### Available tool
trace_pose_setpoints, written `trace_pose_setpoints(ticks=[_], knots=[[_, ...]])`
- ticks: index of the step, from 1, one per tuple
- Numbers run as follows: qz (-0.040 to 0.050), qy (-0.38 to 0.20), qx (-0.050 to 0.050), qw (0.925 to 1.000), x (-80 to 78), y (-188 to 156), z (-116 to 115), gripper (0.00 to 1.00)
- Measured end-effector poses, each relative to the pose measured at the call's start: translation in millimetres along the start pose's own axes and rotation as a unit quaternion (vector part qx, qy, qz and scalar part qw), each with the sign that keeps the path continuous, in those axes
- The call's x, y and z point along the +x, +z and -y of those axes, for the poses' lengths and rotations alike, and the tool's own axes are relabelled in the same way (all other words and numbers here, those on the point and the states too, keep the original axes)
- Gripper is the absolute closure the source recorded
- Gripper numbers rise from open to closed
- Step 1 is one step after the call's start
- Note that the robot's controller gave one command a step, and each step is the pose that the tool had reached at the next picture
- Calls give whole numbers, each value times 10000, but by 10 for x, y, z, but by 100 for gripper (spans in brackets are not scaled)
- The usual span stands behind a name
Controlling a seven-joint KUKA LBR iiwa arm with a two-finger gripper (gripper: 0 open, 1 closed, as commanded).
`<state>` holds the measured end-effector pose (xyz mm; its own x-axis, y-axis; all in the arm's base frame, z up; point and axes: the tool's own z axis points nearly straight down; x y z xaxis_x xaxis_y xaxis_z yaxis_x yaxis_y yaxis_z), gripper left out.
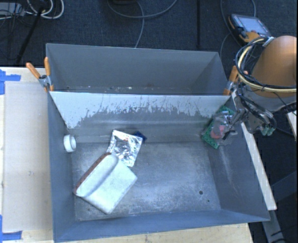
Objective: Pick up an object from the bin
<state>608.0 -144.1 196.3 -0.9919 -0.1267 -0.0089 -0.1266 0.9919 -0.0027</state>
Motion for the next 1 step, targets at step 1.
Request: trace_pose_setpoints(ticks=[1], knots=[[-17, -2662, -13, 9639, 185, -583, 65, 100]])
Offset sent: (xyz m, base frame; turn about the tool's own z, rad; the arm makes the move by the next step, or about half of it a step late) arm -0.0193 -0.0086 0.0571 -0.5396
